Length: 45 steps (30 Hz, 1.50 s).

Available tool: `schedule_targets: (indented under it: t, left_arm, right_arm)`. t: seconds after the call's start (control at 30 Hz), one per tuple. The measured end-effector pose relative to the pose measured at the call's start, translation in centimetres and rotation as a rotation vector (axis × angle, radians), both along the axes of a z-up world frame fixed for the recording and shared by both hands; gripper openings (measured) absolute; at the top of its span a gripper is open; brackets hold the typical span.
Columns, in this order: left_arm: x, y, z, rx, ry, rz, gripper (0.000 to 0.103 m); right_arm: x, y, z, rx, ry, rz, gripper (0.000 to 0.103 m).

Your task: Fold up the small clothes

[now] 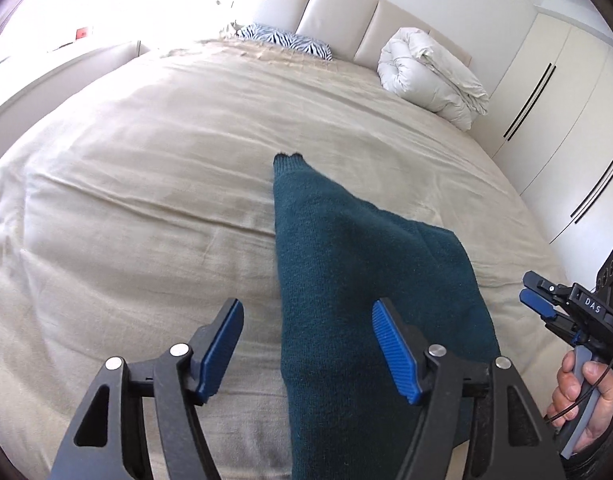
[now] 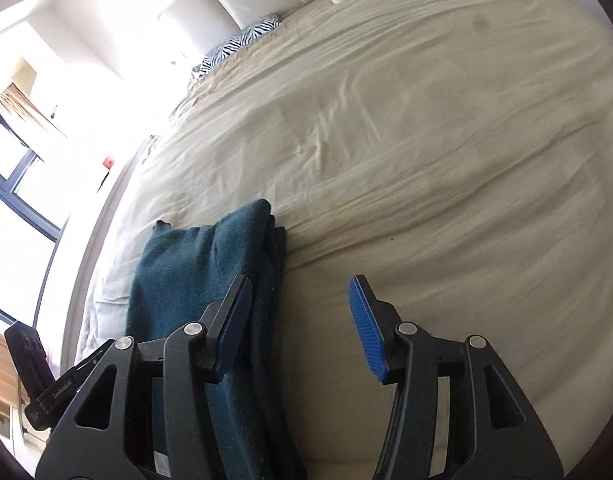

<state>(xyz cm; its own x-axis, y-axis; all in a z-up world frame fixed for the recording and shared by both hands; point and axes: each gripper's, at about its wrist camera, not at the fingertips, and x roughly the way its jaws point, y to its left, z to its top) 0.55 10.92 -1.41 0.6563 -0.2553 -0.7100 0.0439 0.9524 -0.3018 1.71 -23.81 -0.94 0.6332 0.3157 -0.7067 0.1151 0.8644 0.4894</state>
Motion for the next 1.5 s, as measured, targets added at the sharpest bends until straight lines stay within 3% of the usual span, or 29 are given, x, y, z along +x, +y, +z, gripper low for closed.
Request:
schedule_targets:
  t: [0.07,0.13,0.23,0.33,0.4,0.5,0.57,0.7,0.8,0.97,1.1,1.23,1.5]
  left_arm:
    - [-1.6,-1.0,2.6,0.062,-0.121,0.002,0.092]
    - [-3.9,-2.0,5.5,0.132,-0.273,0.012,0.103]
    - [-6.8,-3.5,9.3,0.225,-0.462,0.024,0.103]
    - [-8.9,-4.6,12.3,0.31,-0.547,0.057,0.103]
    - [-10.1,-5.1,14.3,0.341,-0.592,0.076,0.103]
    - [-11.6,-5.2,16.5,0.308,-0.631,0.055,0.103]
    - [-12.4,-5.0,17.1,0.287,-0.621,0.093,0.103]
    - [-12.6,-5.1,16.9,0.362,-0.549,0.122,0.103]
    - [-11.6,-4.5,15.2,0.343,-0.425,0.135,0.103]
    - [-8.5,-4.1,9.3,0.305,-0.158,0.137,0.103]
    - [-7.7,-3.7,6.0,0.281,-0.041,0.143,0.103]
    - [-7.5,-3.6,4.4,0.291,0.0,0.143,0.103]
    - [-7.3,-4.3,3.5,0.304,0.028,0.108,0.103]
  right_arm:
    - [-1.4,0.5,2.4,-0.011,-0.089,0.013,0.05]
    - [-2.8,1.3,4.9,-0.05,-0.179,0.013,0.061]
    - [-5.2,2.7,8.6,-0.125,-0.322,0.001,0.076]
    - [-8.1,4.1,11.8,-0.24,-0.47,-0.026,0.097]
    - [-10.2,4.6,13.6,-0.296,-0.573,-0.055,0.102]
    - [-13.0,5.1,16.0,-0.353,-0.689,-0.074,0.103]
    - [-14.2,5.4,17.4,-0.356,-0.709,-0.056,0.103]
    - [-15.3,5.8,19.0,-0.348,-0.686,-0.034,0.103]
    - [-16.0,6.7,18.6,-0.348,-0.64,-0.017,0.103]
    - [-14.9,8.1,15.1,-0.336,-0.411,0.095,0.103]
    - [-13.1,7.5,10.0,-0.304,-0.179,0.069,0.103]
    - [-12.1,6.9,6.8,-0.274,-0.072,0.026,0.103]
    - [-12.3,8.3,6.4,-0.421,-0.106,0.033,0.103]
